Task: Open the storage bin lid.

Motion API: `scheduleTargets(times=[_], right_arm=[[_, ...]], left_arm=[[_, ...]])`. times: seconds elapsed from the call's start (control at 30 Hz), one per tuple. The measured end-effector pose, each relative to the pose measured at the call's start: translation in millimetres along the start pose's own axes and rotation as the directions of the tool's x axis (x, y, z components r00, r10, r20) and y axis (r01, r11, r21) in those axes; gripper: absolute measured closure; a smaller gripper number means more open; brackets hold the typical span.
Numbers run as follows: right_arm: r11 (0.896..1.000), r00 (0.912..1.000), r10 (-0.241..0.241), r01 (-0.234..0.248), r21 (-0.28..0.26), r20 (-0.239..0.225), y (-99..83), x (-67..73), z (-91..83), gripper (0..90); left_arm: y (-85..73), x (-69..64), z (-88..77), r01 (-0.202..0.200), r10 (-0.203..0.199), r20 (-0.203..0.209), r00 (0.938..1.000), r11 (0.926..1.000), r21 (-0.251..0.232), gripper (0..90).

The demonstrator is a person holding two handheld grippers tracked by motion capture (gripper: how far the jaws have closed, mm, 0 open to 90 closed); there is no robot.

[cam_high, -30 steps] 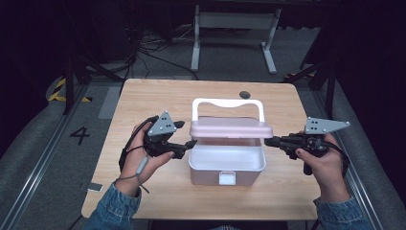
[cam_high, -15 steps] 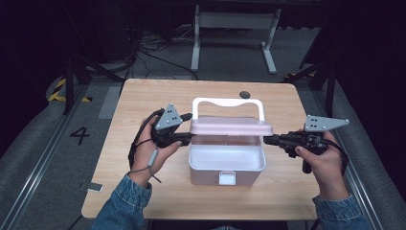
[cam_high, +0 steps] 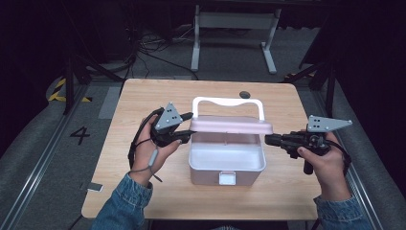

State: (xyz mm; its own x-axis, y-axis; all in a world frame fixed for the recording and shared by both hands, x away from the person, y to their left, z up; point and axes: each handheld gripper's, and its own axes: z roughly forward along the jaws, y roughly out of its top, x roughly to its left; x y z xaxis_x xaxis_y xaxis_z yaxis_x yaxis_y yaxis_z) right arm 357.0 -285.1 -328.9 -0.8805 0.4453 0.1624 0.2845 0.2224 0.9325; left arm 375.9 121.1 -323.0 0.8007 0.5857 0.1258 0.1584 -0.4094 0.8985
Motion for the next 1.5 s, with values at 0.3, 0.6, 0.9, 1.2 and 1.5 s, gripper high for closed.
scheduleTargets(times=[0.3, 0.6, 0.9, 1.2, 1.5], right_arm=[[1.0, 0.9996, 0.015, -0.014, -0.017, 0.022, -3.2, -0.9, -14.1, 83.5], [0.999, 0.9981, 0.029, -0.028, -0.027, 0.054, -7.0, -1.1, -25.7, 83.5], [0.999, 0.9957, 0.047, -0.045, -0.027, 0.079, -12.0, -0.8, -33.4, 83.0], [0.998, 0.993, 0.058, -0.055, -0.034, 0.103, -15.4, 0.7, -42.6, 82.6], [0.998, 0.9903, 0.064, -0.06, -0.037, 0.123, -18.1, 0.7, -48.0, 81.6]], left_arm=[[11.6, 3.5, -5.0, -0.014, 0.015, 0.01, 0.9998, 0.9982, -0.058, 57.6], [25.4, 9.2, -2.6, -0.038, 0.039, 0.027, 0.9989, 0.9979, -0.053, 64.2], [39.2, 22.1, 3.1, -0.03, 0.031, 0.038, 0.9988, 0.9991, -0.03, 64.4], [49.6, 46.4, 18.7, 0.051, -0.047, 0.077, 0.9959, 0.9977, -0.046, 68.9], [51.4, 66.6, 36.5, 0.085, -0.082, 0.058, 0.9949, 0.9952, -0.049, 71.0]])
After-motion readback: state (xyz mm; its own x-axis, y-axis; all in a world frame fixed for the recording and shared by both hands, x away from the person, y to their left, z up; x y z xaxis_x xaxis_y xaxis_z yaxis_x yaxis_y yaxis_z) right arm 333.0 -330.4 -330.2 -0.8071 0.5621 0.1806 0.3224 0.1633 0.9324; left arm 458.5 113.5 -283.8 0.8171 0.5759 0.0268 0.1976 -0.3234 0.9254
